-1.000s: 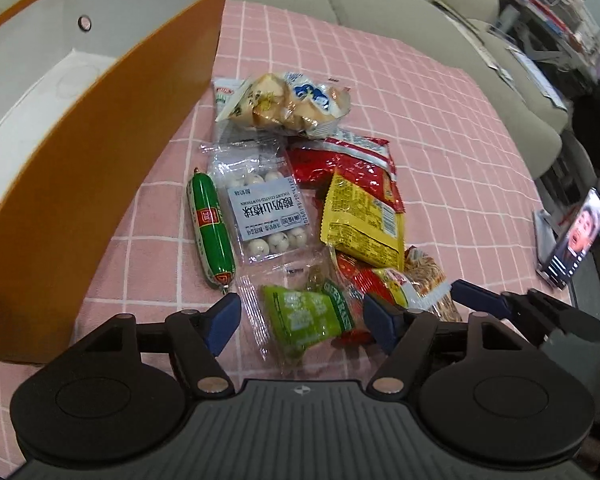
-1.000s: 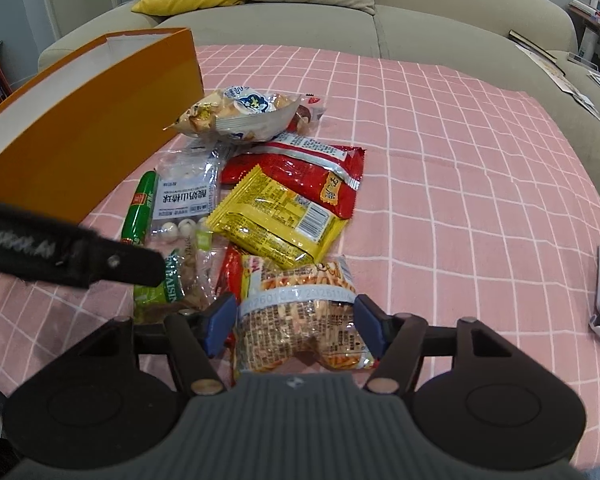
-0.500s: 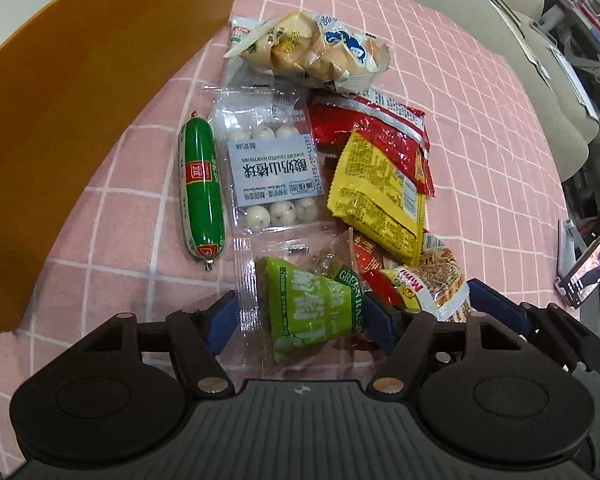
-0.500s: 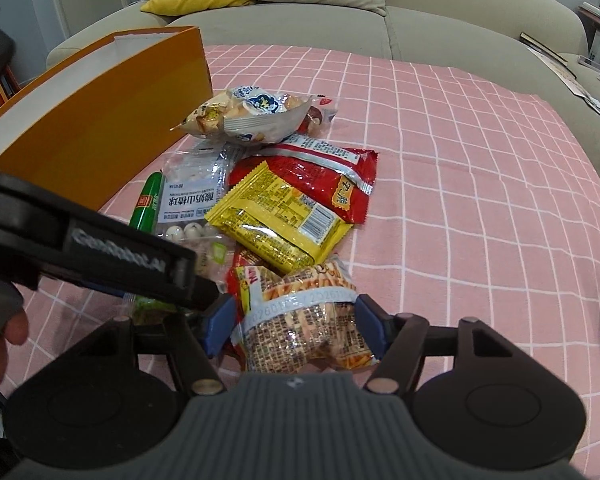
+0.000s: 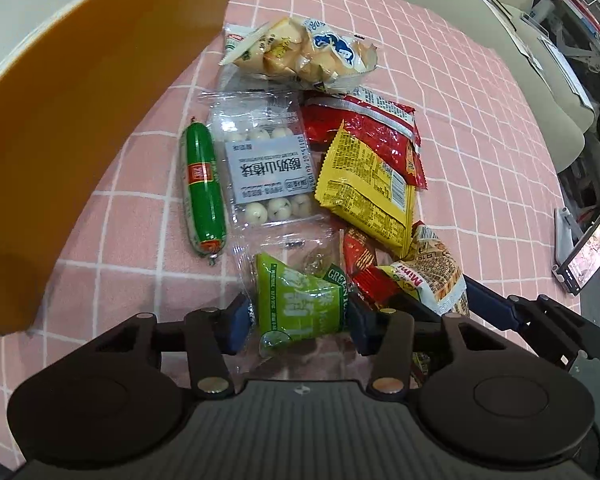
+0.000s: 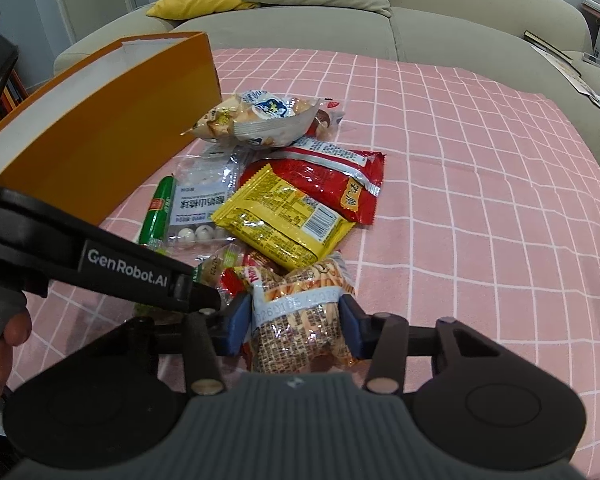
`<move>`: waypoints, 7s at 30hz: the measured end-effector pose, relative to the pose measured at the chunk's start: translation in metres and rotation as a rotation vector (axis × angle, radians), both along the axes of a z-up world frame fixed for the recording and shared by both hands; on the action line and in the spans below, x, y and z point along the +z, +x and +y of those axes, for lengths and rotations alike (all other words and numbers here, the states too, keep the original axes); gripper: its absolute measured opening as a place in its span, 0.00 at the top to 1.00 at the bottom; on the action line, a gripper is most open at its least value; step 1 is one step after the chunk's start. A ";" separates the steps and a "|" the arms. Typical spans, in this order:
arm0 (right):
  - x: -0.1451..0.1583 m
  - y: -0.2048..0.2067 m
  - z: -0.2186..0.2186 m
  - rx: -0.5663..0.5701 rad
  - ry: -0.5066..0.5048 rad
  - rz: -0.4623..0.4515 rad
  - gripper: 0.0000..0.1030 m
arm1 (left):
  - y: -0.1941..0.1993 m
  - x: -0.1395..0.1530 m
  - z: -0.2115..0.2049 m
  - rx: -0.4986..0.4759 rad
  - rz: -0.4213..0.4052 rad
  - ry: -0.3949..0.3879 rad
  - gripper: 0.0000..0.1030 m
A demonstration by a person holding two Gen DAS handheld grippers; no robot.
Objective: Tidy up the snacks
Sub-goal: 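Carry both snacks over the box and open both tools to drop them, then withdraw both tools from the box back toward the snack pile, then grasp the green sausage with the left tool while the right grasps the red chocolate bar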
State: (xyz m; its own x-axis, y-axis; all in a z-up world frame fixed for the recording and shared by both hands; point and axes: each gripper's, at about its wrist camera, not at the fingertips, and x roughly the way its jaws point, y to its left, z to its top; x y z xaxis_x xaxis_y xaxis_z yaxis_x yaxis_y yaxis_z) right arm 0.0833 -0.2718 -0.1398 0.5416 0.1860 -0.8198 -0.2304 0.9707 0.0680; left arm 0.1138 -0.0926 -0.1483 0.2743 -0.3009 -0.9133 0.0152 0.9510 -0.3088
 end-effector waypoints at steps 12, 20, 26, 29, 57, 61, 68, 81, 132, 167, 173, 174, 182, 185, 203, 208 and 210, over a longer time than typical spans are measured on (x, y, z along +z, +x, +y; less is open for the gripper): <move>0.031 -0.020 0.005 0.004 0.033 -0.034 0.56 | -0.023 0.038 0.019 -0.011 -0.073 0.037 0.47; 0.061 -0.030 0.020 0.040 0.060 -0.077 0.56 | -0.038 0.076 0.039 -0.014 -0.159 0.030 0.47; 0.087 -0.032 0.039 0.086 0.090 -0.116 0.56 | -0.044 0.109 0.065 -0.001 -0.232 0.030 0.47; 0.100 -0.029 0.053 0.124 0.105 -0.141 0.56 | -0.046 0.125 0.081 0.013 -0.265 0.038 0.47; 0.109 0.049 0.232 0.631 -0.072 -0.149 0.57 | 0.016 0.112 0.173 -0.077 -0.140 0.357 0.47; 0.092 0.061 0.247 0.711 -0.110 -0.087 0.57 | 0.027 0.096 0.175 -0.119 -0.083 0.373 0.47; 0.070 0.078 0.264 0.760 -0.111 0.031 0.57 | 0.041 0.076 0.177 -0.174 -0.018 0.444 0.47; 0.046 0.090 0.275 0.760 -0.115 0.168 0.60 | 0.054 0.055 0.185 -0.198 0.060 0.494 0.45; 0.135 -0.005 0.119 0.389 0.001 -0.178 0.21 | -0.058 0.165 0.097 -0.047 -0.352 0.279 0.28; 0.009 -0.004 0.028 -0.027 0.008 -0.009 0.45 | -0.026 0.036 0.033 -0.012 -0.258 0.084 0.40; -0.007 0.017 0.032 -0.023 0.025 0.053 0.48 | -0.005 0.015 0.029 -0.017 -0.200 0.120 0.47; -0.009 0.019 0.032 -0.022 0.028 0.061 0.50 | -0.002 0.011 0.028 -0.018 -0.192 0.131 0.50; -0.019 0.030 0.030 -0.025 0.046 0.102 0.57 | 0.012 -0.004 0.026 -0.048 -0.168 0.151 0.62; -0.022 0.032 0.032 -0.017 0.042 0.112 0.66 | 0.015 -0.005 0.026 -0.050 -0.167 0.139 0.68; -0.016 -0.007 0.024 -0.003 0.048 0.188 0.77 | -0.035 0.000 0.031 -0.174 0.030 0.141 0.75; -0.014 -0.007 0.025 -0.006 0.054 0.132 0.62 | -0.036 -0.001 0.034 -0.103 -0.018 0.122 0.59; -0.015 -0.004 0.027 -0.001 0.051 0.114 0.56 | -0.036 0.000 0.034 -0.073 -0.049 0.127 0.56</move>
